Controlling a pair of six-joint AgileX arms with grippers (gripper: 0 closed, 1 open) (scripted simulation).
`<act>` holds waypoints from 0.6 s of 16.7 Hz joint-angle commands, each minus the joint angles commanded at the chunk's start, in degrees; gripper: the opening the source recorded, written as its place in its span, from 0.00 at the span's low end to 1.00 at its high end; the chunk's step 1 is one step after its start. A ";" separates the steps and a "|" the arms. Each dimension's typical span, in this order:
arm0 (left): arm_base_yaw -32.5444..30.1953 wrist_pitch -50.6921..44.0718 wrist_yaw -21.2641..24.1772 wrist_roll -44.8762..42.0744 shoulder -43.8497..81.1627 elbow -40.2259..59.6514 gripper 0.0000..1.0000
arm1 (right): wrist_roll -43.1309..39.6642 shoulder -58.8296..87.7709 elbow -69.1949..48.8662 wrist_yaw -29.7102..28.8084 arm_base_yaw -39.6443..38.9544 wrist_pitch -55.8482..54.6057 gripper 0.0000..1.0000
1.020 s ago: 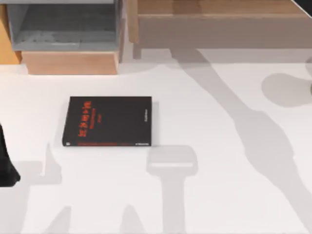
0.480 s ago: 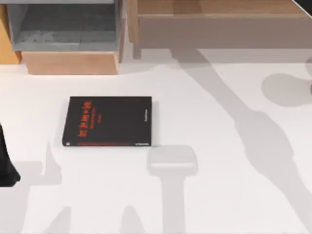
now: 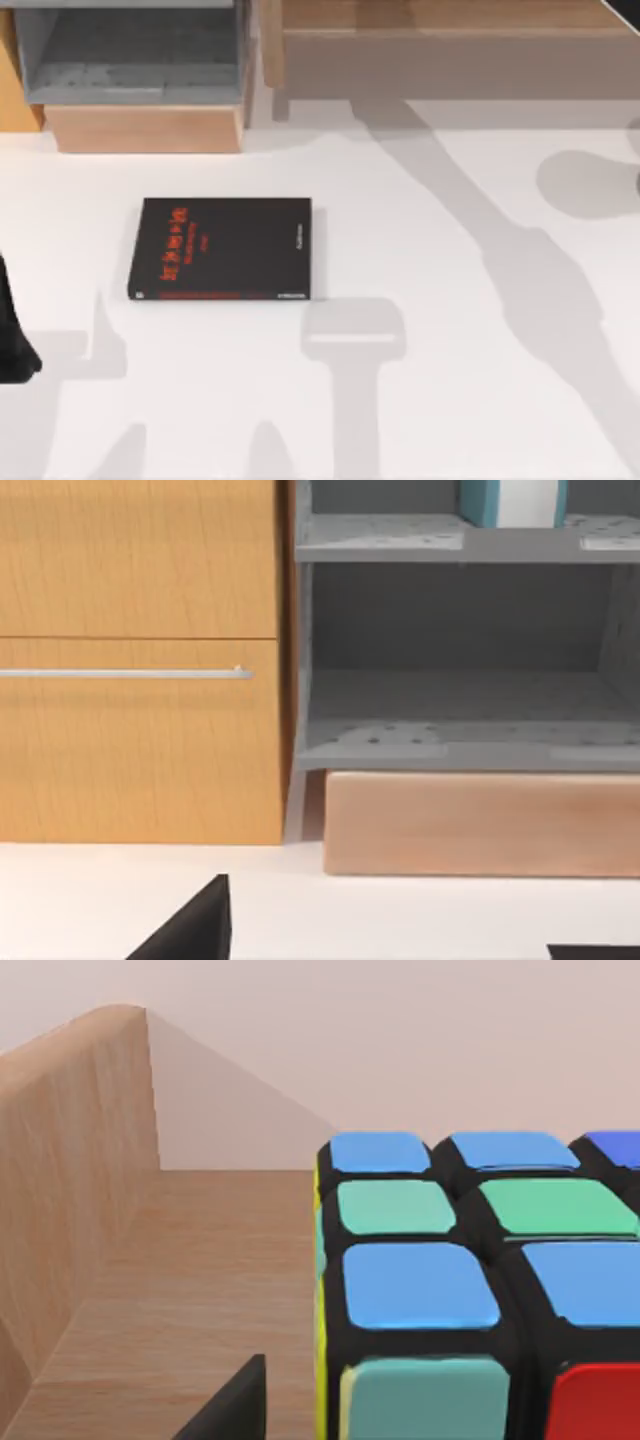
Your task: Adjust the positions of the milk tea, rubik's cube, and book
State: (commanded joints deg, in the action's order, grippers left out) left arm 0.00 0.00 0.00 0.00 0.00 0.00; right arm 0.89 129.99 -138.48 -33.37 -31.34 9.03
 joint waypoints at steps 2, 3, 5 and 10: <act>0.00 0.00 0.00 0.00 0.00 0.00 1.00 | 0.00 0.00 0.00 0.00 0.00 0.00 1.00; 0.00 0.00 0.00 0.00 0.00 0.00 1.00 | 0.00 0.00 0.00 0.00 0.00 0.00 1.00; 0.00 0.00 0.00 0.00 0.00 0.00 1.00 | 0.00 0.00 0.00 0.00 0.00 0.00 1.00; 0.00 0.00 0.00 0.00 0.00 0.00 1.00 | 0.03 -1.66 2.23 -0.20 -0.56 -0.95 1.00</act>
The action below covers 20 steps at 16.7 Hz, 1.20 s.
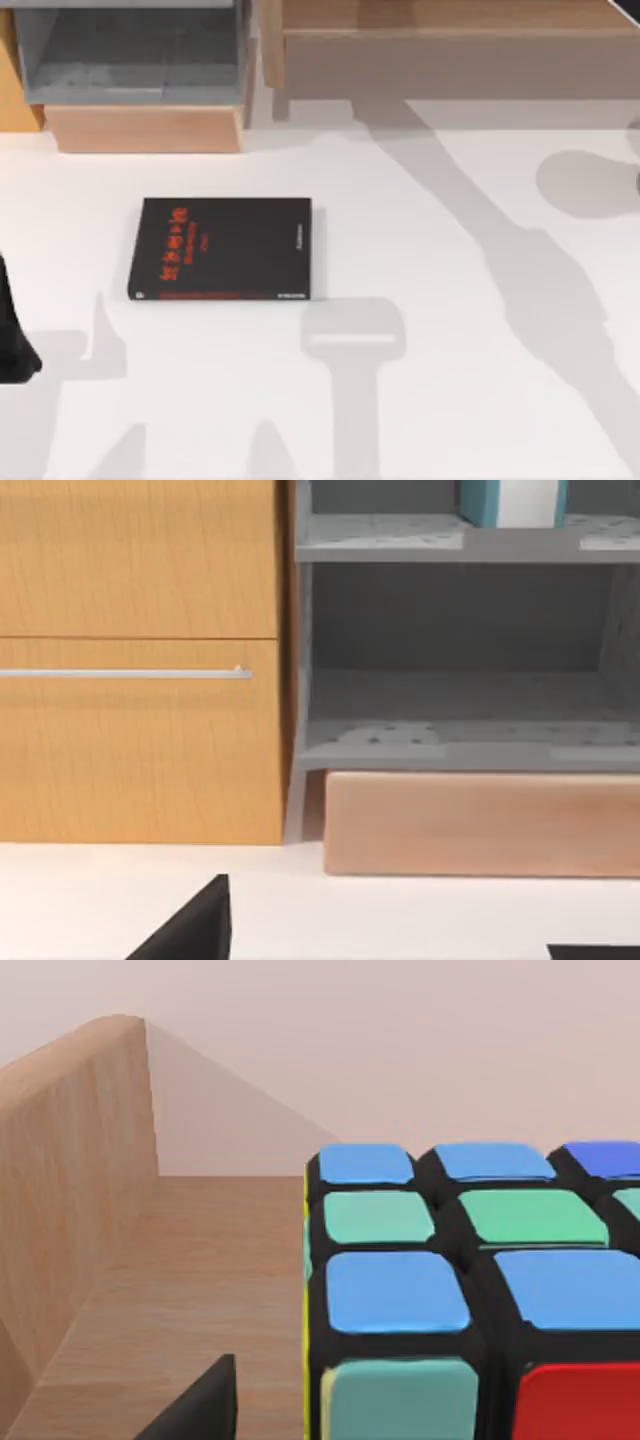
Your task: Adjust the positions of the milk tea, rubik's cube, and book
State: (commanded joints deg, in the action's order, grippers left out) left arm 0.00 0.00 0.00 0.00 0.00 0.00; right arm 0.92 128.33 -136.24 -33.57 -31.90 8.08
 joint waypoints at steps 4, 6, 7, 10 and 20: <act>0.00 0.00 0.00 0.00 0.00 0.00 1.00 | 0.04 -2.97 5.28 -0.70 -0.61 -1.85 1.00; 0.00 0.00 0.00 0.00 0.00 0.00 1.00 | 0.06 -4.41 7.55 -1.11 -0.85 -2.76 1.00; 0.00 0.00 0.00 0.00 0.00 0.00 1.00 | 0.07 -5.13 9.16 -1.24 -1.03 -3.19 1.00; 0.00 0.00 0.00 0.00 0.00 0.00 1.00 | 0.10 -7.17 12.26 -1.71 -1.66 -4.59 1.00; 0.00 0.00 0.00 0.00 0.00 0.00 1.00 | -0.03 -16.66 21.86 4.16 -0.51 -4.77 1.00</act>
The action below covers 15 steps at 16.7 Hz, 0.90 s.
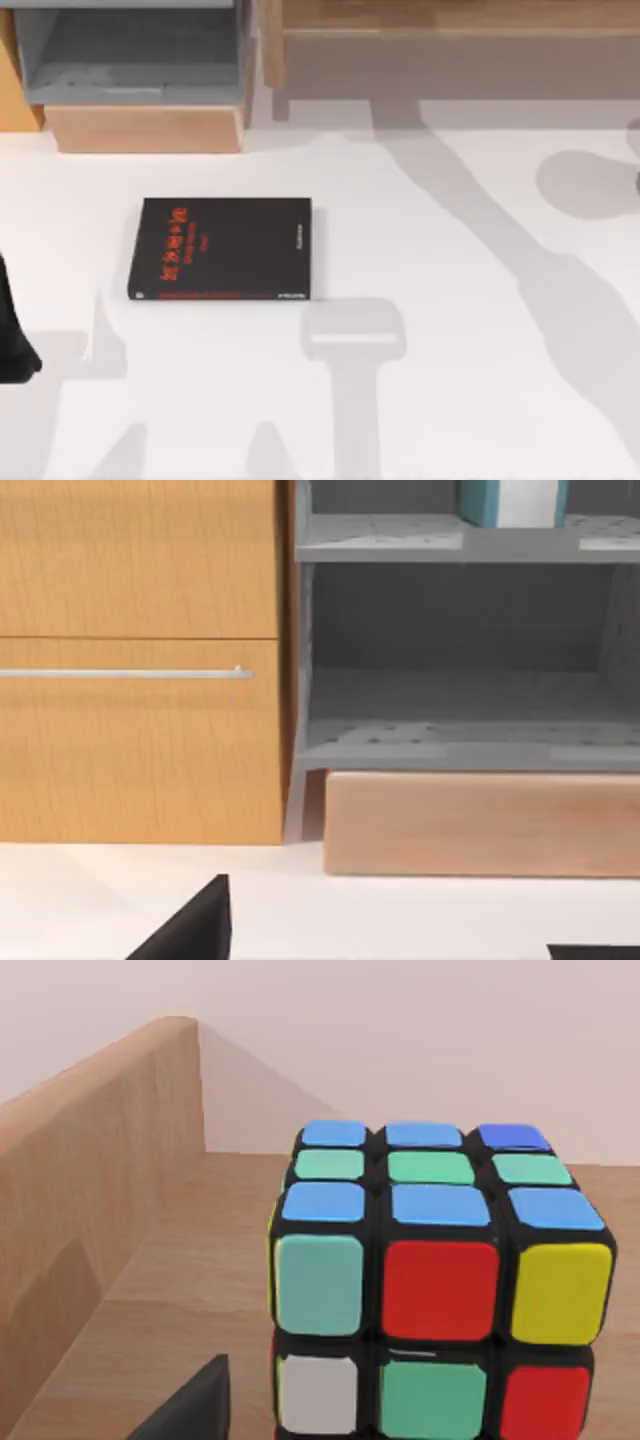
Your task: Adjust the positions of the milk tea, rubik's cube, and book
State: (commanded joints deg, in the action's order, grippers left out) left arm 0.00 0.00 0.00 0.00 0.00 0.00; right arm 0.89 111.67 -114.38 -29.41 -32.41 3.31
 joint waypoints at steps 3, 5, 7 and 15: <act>0.00 0.00 0.00 0.00 0.00 0.00 1.00 | -0.08 -10.72 10.75 3.50 2.65 -0.31 1.00; 0.00 0.00 0.00 0.00 0.00 0.00 1.00 | -0.13 -19.02 19.85 5.90 4.63 -0.52 1.00; 0.00 0.00 0.00 0.00 0.00 0.00 1.00 | -0.17 -28.47 29.71 8.30 6.79 -0.73 1.00; 0.00 0.00 0.00 0.00 0.00 0.00 1.00 | -0.42 -55.85 57.38 11.82 19.51 -1.78 1.00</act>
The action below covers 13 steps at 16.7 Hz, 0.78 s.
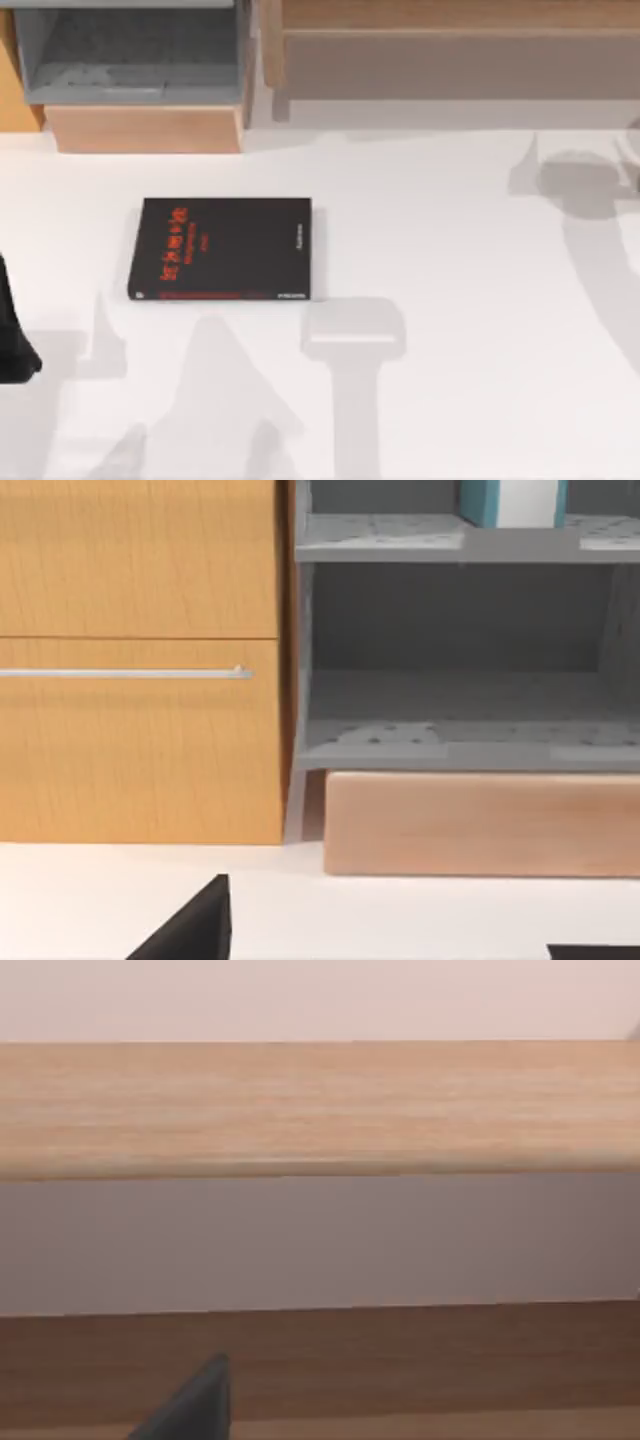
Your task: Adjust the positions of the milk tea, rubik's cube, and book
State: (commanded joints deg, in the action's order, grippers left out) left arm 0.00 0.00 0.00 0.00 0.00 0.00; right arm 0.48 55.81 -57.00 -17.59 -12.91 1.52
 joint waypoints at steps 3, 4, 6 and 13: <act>0.00 0.00 0.00 0.00 0.00 0.00 1.00 | -0.22 -14.53 15.02 1.97 3.84 -0.23 1.00; 0.00 0.00 0.00 0.00 0.00 0.00 1.00 | -0.27 -20.11 20.68 3.03 4.91 -0.31 1.00; 0.00 0.00 0.00 0.00 0.00 0.00 1.00 | -0.36 -30.94 31.90 5.43 6.98 -0.51 1.00; 0.00 0.00 0.00 0.00 0.00 0.00 1.00 | -0.46 -54.03 55.31 16.09 12.73 -1.42 1.00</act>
State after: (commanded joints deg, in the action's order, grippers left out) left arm 0.00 0.00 0.00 0.00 0.00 0.00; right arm 0.02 1.78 -1.69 -1.49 -0.18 0.11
